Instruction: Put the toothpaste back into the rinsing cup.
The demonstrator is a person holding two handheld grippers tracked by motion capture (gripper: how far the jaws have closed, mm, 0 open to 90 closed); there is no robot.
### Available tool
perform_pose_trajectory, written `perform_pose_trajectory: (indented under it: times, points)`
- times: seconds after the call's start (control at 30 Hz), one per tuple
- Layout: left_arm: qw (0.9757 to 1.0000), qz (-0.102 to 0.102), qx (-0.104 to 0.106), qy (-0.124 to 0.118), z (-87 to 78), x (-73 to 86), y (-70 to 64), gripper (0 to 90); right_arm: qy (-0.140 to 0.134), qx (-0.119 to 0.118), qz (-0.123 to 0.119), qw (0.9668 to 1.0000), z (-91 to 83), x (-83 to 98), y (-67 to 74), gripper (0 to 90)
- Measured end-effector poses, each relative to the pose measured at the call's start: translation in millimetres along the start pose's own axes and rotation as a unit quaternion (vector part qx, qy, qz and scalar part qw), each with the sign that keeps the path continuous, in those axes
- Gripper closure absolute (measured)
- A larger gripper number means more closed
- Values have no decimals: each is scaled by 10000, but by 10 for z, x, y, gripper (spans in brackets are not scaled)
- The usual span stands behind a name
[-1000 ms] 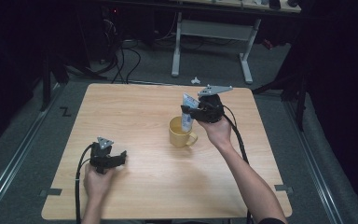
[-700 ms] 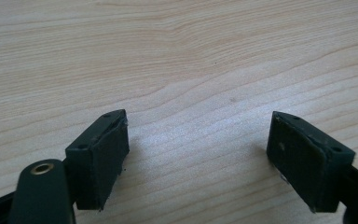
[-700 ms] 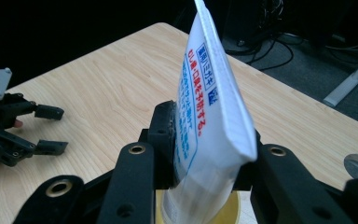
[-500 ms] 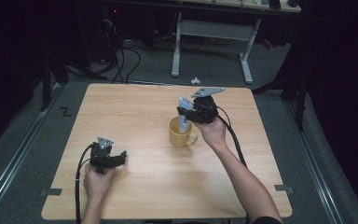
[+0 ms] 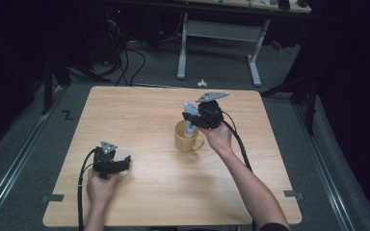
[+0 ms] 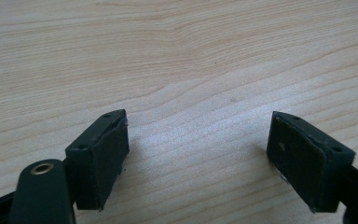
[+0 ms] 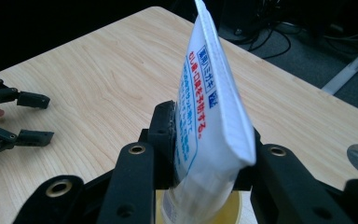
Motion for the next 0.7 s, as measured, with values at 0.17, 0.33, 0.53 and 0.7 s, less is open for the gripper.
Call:
perform_pose_trajectory:
  times: [0.17, 0.33, 0.53, 0.7]
  points:
    - [10000, 3, -4, -2, 0, 1, -1, 212, 75, -4, 66, 10000, 62, 64, -28, 689]
    - [10000, 7, -4, 1, -1, 1, -1, 212, 99, -7, 111, 9999, 97, 89, -33, 689]
    - [10000, 5, -3, 0, -1, 1, -1, 212, 156, 10, 117, 9998, 144, 127, -31, 689]
    - [10000, 5, -3, 0, -1, 1, 0, 212, 226, 47, 101, 9997, 177, 153, -28, 689]
Point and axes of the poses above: each handheld gripper's, and its own axes: z roughly forward along the jaws, x roughly out of its underside, y roughly to its left, the point moved 1 cm from there along z, roughly forward along the jaws, and after that the axes turned 1 degree about y, right-handed, at the moved point
